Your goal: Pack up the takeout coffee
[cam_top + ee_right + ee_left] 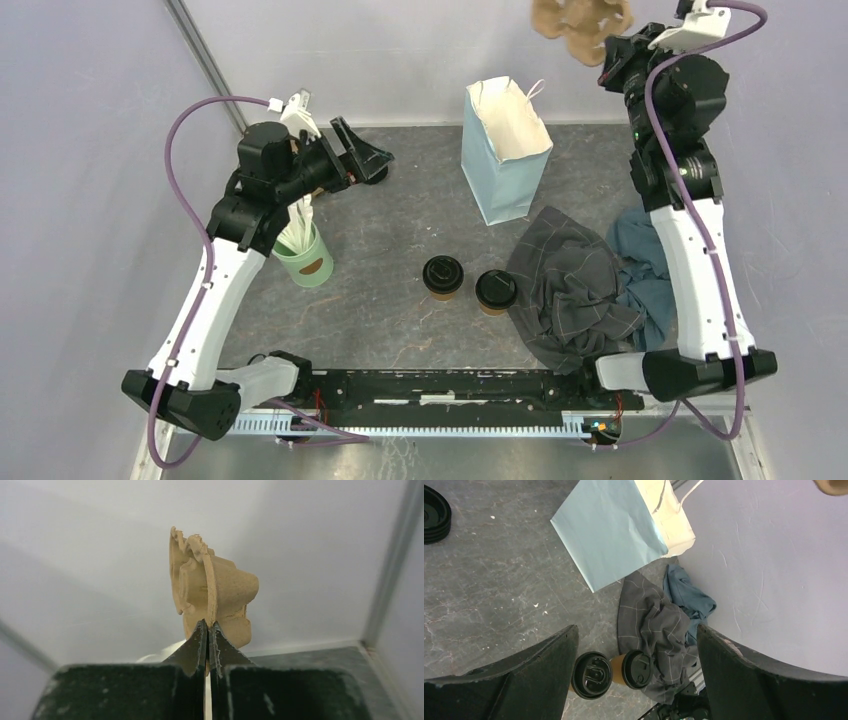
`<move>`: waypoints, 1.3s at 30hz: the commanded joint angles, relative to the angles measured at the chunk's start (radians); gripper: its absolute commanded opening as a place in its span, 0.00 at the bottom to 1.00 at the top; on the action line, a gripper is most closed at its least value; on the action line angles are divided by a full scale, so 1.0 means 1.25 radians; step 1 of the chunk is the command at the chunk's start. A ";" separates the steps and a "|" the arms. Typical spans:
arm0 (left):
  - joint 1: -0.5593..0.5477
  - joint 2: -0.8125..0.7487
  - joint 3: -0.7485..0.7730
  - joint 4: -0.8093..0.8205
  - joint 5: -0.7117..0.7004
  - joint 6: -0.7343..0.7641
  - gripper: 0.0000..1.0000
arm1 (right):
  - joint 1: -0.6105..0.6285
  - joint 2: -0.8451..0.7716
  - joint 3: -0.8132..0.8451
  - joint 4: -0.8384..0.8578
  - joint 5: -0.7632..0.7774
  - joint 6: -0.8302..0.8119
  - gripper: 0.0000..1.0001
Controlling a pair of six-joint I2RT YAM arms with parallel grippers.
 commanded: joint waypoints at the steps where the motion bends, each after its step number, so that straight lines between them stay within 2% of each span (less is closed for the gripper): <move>1: 0.000 0.007 0.006 -0.008 0.055 0.035 0.93 | -0.042 0.074 0.027 -0.041 0.208 -0.202 0.00; 4: 0.000 0.020 0.007 -0.016 0.069 0.028 0.92 | -0.086 0.134 0.019 -0.056 0.182 -0.202 0.00; 8: 0.000 0.030 0.010 -0.028 0.078 0.045 0.92 | -0.127 0.170 -0.078 0.016 -0.024 -0.159 0.00; 15: 0.000 0.055 0.032 -0.073 0.066 0.098 0.92 | -0.160 0.243 -0.188 0.090 -0.258 -0.123 0.00; 20: 0.000 0.062 0.052 -0.090 0.046 0.119 0.91 | -0.160 0.291 -0.221 0.113 -0.420 -0.085 0.00; 28: 0.000 0.075 0.104 -0.159 -0.055 0.126 0.91 | -0.154 0.303 -0.331 0.237 -0.596 0.012 0.00; 35: 0.002 0.145 0.212 -0.323 -0.235 0.089 0.87 | -0.085 0.312 -0.369 0.261 -0.712 0.017 0.00; 39: 0.001 0.201 0.260 -0.347 -0.227 0.073 0.82 | -0.071 0.313 -0.356 0.241 -0.725 0.013 0.00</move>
